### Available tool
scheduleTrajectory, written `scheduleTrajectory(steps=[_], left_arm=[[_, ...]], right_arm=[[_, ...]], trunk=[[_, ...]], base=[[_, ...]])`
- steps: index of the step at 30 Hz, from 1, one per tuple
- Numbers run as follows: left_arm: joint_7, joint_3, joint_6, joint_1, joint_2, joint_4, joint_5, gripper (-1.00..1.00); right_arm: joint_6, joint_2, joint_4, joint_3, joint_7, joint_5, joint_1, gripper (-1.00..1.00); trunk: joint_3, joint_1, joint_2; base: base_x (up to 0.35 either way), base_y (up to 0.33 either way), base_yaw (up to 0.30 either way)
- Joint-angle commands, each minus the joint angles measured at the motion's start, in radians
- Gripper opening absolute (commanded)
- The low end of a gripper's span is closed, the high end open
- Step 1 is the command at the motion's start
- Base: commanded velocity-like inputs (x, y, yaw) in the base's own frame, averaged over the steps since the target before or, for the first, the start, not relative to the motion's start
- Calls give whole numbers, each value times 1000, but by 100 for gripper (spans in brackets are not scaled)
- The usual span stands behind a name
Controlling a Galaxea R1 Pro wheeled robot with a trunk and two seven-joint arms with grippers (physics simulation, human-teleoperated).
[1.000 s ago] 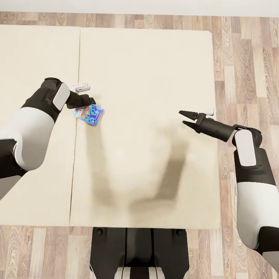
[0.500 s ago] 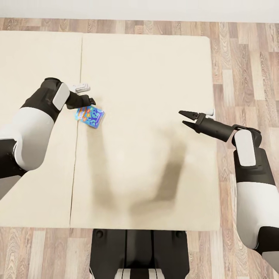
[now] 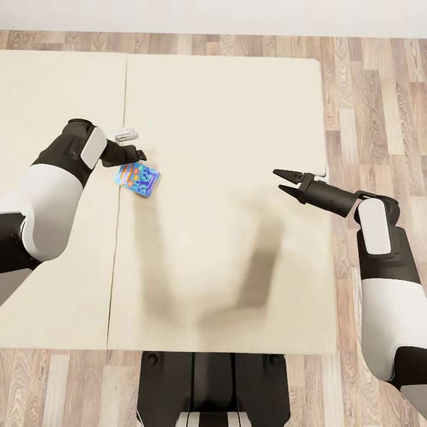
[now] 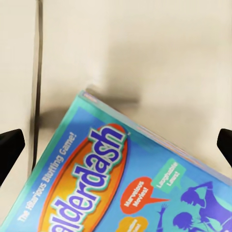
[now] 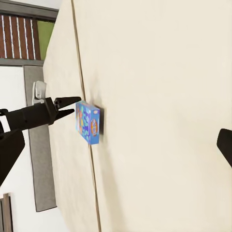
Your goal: Put all the toys in the child's room - the three board games (two on the bed and one on the table), the two jigsaw puzzles on the table, and the tennis ball on the table - inside the toy box on the table in the child's room.
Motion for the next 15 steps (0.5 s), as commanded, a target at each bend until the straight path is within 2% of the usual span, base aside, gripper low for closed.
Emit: scheduleTrajectory(steps=[1,15], left_arm=[[5,3,4,0,0,-1,8,100],[6,0,-8,5,1,0,6,100]], right_arm=[[4,0,0,-1,10,9,-1,100],[4,3,0,-1,10,10,-1,100]], trunk=[[0,0,-1],[5,0,-1]], base=[[0,0,0],[0,0,-11]])
